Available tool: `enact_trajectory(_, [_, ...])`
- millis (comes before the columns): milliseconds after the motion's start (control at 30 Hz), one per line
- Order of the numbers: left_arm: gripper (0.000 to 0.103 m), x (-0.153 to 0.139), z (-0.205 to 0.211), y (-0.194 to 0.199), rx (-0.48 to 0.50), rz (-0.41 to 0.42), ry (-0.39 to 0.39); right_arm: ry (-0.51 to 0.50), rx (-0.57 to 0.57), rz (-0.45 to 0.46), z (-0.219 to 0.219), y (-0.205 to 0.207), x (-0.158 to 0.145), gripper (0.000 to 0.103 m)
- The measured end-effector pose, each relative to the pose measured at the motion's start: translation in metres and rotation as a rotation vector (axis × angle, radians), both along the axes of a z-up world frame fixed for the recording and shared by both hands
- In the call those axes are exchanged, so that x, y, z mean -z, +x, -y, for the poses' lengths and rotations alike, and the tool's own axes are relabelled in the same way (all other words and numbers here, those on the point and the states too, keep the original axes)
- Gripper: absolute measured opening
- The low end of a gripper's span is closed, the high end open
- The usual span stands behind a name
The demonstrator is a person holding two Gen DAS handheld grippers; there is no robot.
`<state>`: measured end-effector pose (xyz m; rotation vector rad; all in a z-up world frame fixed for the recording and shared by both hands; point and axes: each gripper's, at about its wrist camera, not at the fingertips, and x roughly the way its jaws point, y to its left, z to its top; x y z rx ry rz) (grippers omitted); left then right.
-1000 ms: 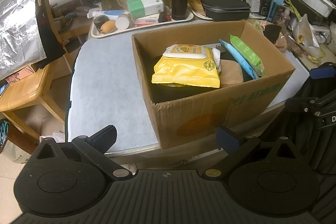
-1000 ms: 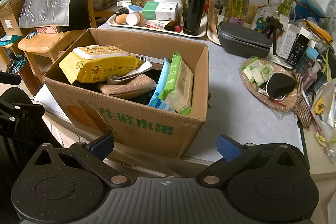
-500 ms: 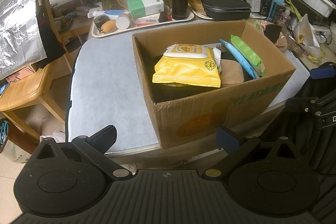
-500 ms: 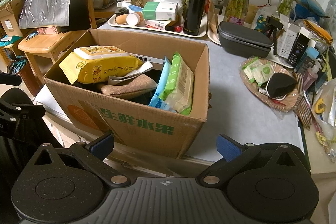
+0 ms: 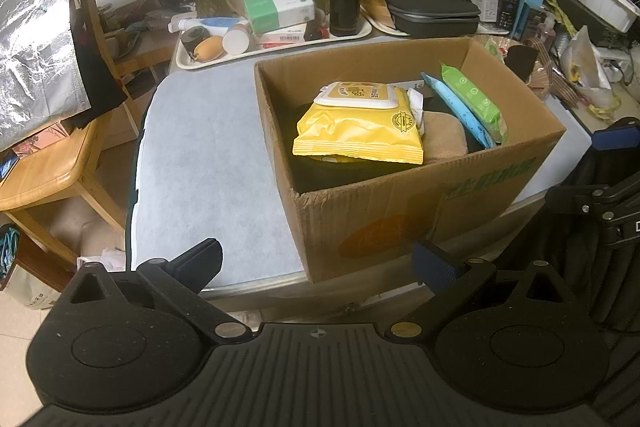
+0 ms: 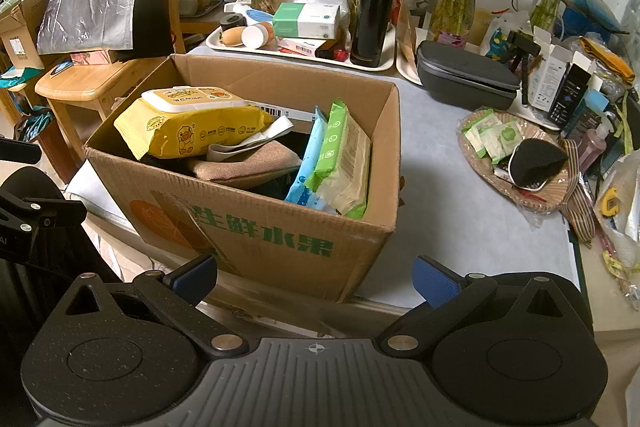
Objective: Organize soft objects
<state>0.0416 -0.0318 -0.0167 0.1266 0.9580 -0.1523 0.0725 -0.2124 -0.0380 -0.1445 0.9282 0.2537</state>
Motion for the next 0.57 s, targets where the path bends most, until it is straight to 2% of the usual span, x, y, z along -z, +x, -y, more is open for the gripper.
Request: enact_trajectory(567, [0.103, 0.002, -0.0016, -0.0027, 0.01, 0.024, 0.019, 0.001, 0.001, 0.0, 0.0001, 0.0, 0.0002, 0.103])
